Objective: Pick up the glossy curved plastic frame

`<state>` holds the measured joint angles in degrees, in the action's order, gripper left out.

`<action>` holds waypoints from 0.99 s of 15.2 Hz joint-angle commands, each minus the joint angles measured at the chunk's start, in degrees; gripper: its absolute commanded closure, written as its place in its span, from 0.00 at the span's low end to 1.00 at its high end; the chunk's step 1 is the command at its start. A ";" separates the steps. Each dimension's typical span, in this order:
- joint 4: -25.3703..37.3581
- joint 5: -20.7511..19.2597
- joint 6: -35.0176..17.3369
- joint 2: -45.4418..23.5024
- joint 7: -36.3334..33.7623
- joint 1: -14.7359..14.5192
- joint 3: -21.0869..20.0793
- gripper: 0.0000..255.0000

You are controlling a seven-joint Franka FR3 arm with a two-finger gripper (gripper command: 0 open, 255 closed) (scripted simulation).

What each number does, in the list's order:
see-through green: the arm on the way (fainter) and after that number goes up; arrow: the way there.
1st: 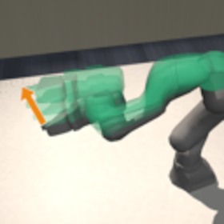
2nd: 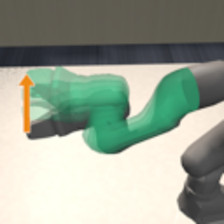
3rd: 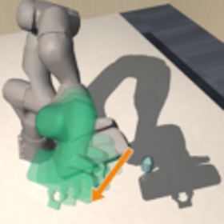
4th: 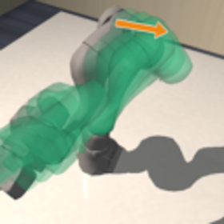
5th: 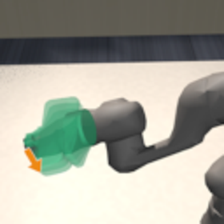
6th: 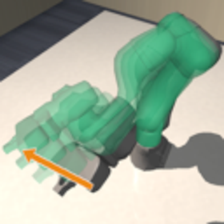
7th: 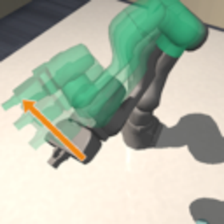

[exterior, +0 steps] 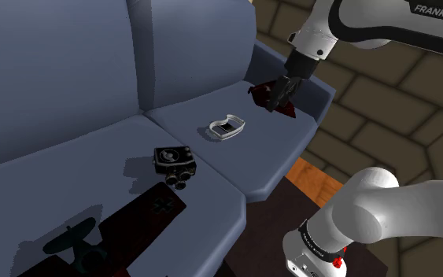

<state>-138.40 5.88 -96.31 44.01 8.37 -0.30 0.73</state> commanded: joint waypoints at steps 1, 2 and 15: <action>0.00 0.00 0.00 0.00 0.00 0.00 0.00 0.00; -0.24 -0.46 -1.40 -1.36 1.05 0.27 0.76 0.00; 3.63 -3.01 -18.06 -24.40 14.38 2.58 10.13 0.00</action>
<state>-135.64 2.88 -113.35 21.66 21.40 2.05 10.00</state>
